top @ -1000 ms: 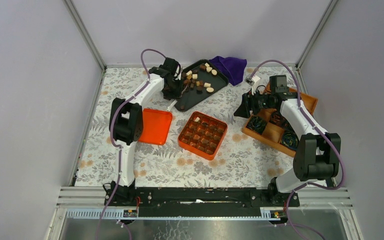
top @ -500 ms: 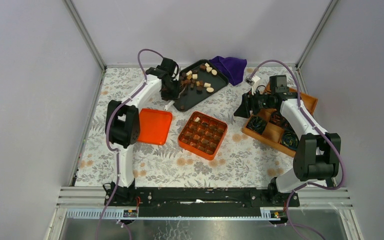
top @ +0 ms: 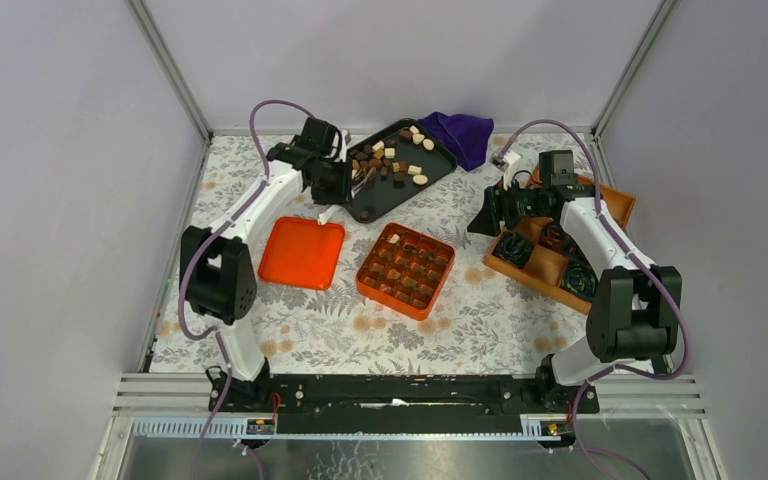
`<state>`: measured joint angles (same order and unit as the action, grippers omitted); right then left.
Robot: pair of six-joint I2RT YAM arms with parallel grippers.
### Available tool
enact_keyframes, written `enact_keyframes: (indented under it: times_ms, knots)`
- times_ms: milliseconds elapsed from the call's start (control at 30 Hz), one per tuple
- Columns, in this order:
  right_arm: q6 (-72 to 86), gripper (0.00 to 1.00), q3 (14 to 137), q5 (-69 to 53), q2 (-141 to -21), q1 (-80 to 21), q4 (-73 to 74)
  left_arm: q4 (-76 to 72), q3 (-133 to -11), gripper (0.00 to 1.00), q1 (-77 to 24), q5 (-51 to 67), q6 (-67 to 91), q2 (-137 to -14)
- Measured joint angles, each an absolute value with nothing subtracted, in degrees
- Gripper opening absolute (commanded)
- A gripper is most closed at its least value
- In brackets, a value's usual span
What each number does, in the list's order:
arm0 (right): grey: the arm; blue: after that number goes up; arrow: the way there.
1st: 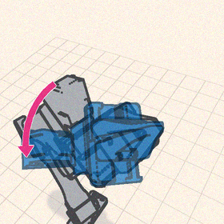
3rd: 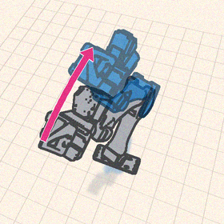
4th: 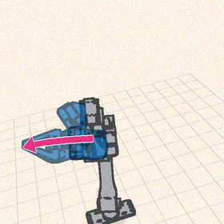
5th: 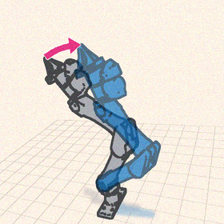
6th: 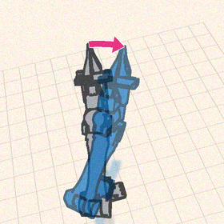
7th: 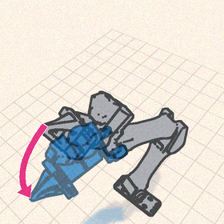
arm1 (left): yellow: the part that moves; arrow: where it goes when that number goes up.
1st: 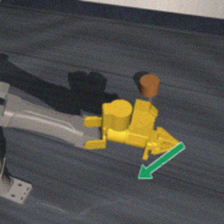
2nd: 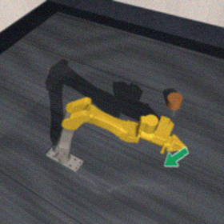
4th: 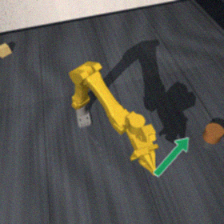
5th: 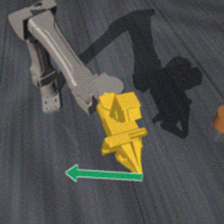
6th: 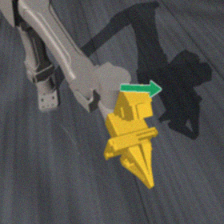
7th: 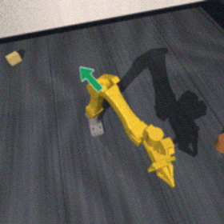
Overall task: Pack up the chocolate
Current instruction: Pick up the fake chocolate from the plate, then place the fake chocolate in the packing box.
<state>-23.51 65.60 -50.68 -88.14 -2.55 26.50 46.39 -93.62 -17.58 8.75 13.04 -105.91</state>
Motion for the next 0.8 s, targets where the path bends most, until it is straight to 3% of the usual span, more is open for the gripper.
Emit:
enact_keyframes:
  times_ms: [533,800]
  knots:
    - [-23.5,0.65,65.6,-50.7,-88.1,-2.5,26.5,40.4,-79.1,0.14,-18.3,21.9,16.3,-90.4]
    - [-23.5,0.65,65.3,-50.7,-88.1,-2.5,26.4,38.1,-71.4,0.15,-25.3,27.7,18.3,-84.0]
